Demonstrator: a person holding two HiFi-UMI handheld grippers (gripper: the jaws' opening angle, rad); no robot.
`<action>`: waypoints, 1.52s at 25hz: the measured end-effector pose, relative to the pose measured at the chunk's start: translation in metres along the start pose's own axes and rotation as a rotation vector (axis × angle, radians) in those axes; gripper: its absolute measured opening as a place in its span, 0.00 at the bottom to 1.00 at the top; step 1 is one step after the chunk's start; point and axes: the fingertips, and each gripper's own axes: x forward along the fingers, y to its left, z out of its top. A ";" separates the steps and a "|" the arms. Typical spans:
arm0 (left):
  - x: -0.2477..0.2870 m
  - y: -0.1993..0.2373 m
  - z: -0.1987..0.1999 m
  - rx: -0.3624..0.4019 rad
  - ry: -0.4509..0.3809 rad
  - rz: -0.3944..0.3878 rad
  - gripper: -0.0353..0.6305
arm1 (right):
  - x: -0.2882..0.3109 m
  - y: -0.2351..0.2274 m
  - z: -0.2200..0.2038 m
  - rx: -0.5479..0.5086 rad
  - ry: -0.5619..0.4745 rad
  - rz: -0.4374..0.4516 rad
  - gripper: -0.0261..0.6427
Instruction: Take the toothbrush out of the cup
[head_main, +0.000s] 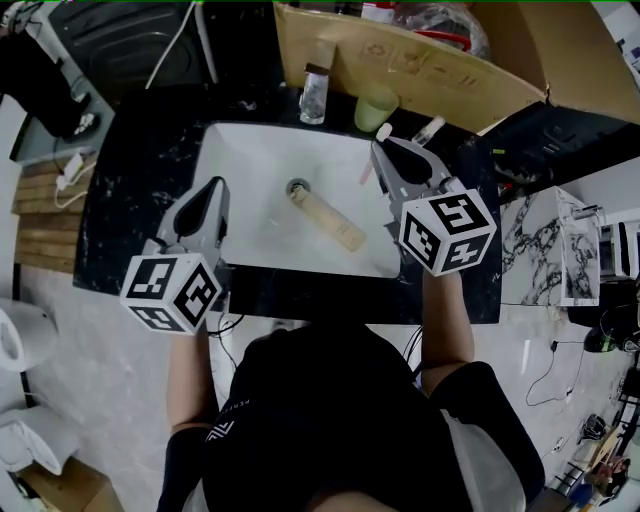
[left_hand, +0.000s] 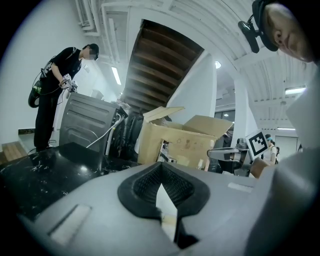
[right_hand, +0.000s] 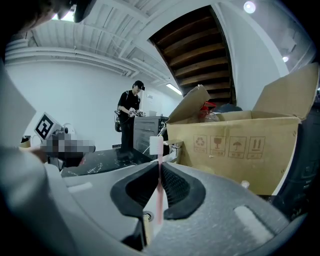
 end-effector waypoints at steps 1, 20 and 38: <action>-0.001 0.001 -0.001 -0.001 -0.001 0.002 0.06 | -0.001 0.002 -0.002 0.010 0.000 0.003 0.07; 0.001 0.000 -0.018 -0.034 0.017 0.013 0.06 | -0.008 0.026 -0.048 0.109 0.064 0.087 0.07; 0.004 0.005 -0.024 -0.069 0.007 0.010 0.07 | -0.010 0.026 -0.048 0.112 0.072 0.087 0.06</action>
